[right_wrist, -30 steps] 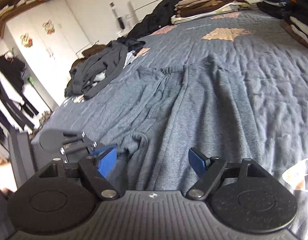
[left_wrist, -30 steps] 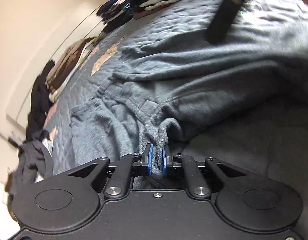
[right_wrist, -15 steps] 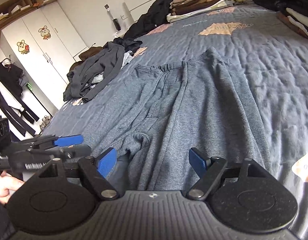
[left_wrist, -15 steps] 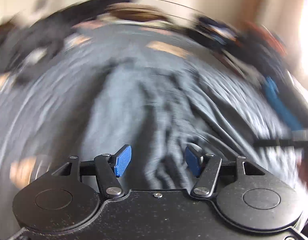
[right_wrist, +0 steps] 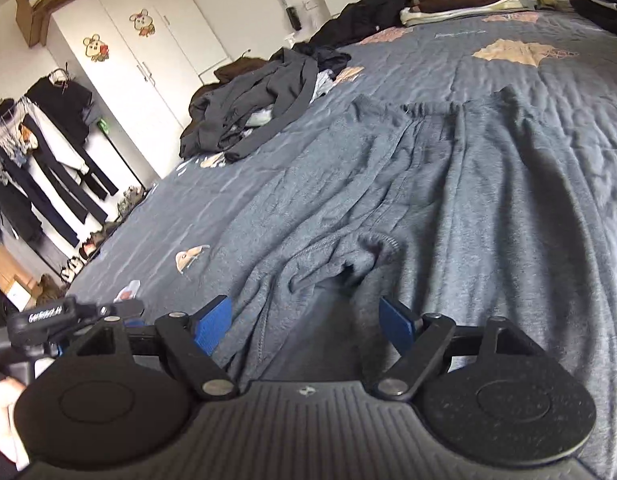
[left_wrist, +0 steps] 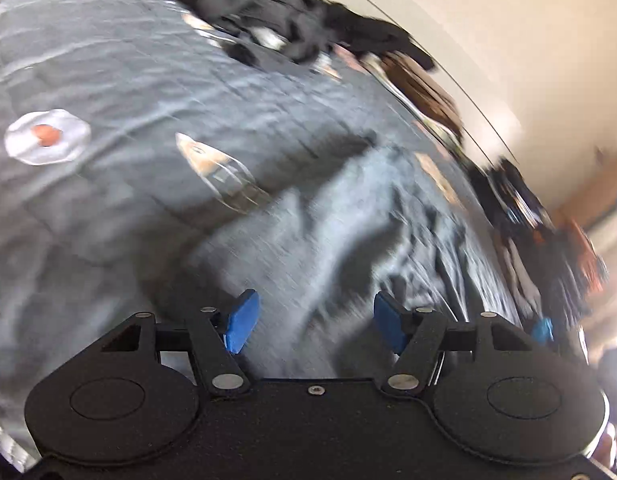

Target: Fold clothes

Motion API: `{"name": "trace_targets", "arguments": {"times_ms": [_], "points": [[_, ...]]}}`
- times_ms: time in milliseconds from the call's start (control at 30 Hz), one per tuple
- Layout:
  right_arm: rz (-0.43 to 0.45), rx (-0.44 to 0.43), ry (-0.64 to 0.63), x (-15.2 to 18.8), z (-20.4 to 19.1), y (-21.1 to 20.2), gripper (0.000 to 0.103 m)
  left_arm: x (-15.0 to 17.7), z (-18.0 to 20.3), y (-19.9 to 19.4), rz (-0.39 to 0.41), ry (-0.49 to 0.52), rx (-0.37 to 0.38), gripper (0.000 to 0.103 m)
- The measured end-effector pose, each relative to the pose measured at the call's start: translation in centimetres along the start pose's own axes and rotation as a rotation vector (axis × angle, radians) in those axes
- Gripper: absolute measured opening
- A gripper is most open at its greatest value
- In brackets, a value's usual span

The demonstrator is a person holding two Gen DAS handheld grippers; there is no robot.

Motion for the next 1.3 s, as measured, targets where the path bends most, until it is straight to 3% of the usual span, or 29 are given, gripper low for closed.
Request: {"name": "trace_targets", "arguments": {"times_ms": [133,367,500,567,633,733,833,967,1133,1300], "points": [[0.002,0.017,0.076,-0.3,1.9,-0.7,0.08,1.6,4.1,2.0,-0.064,0.181,0.049,0.063],[-0.098,-0.057,0.208,2.6,2.5,3.0,0.084,5.0,6.6,3.7,-0.167,0.254,0.117,0.063],[-0.076,-0.048,0.238,2.9,2.5,3.2,0.088,6.7,8.3,4.0,-0.214,0.339,0.191,0.063],[-0.062,-0.059,0.308,1.8,3.8,2.0,0.088,7.4,9.5,4.5,-0.228,0.373,0.231,0.057],[0.003,-0.018,0.269,0.5,4.1,0.0,0.088,7.9,10.7,5.5,-0.251,0.389,0.271,0.036],[0.058,0.051,0.188,-0.5,4.4,-1.9,0.088,8.4,12.3,7.4,-0.283,0.356,0.348,0.031],[0.049,0.088,0.186,-0.3,5.2,-1.6,0.088,8.9,12.4,9.5,-0.339,0.246,0.408,0.031],[0.0,0.145,0.162,0.3,5.8,-0.4,0.088,10.5,10.0,12.6,-0.421,0.188,0.28,0.031],[-0.055,0.236,0.088,1.3,6.0,0.8,0.088,10.1,8.7,11.4,-0.371,0.093,0.363,0.032],[-0.042,0.254,0.1,1.5,6.6,0.3,0.088,10.4,8.4,12.3,-0.4,0.13,0.309,0.033]]}}
Point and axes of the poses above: each gripper's, at about its wrist camera, not at the fingertips, and y roughly the way its jaws point, z to its right, x to its underside, the point moved 1 cm from there along y, roughly the way its jaws point, and after that the axes turned 9 degrees about x, right-handed, at the moved point
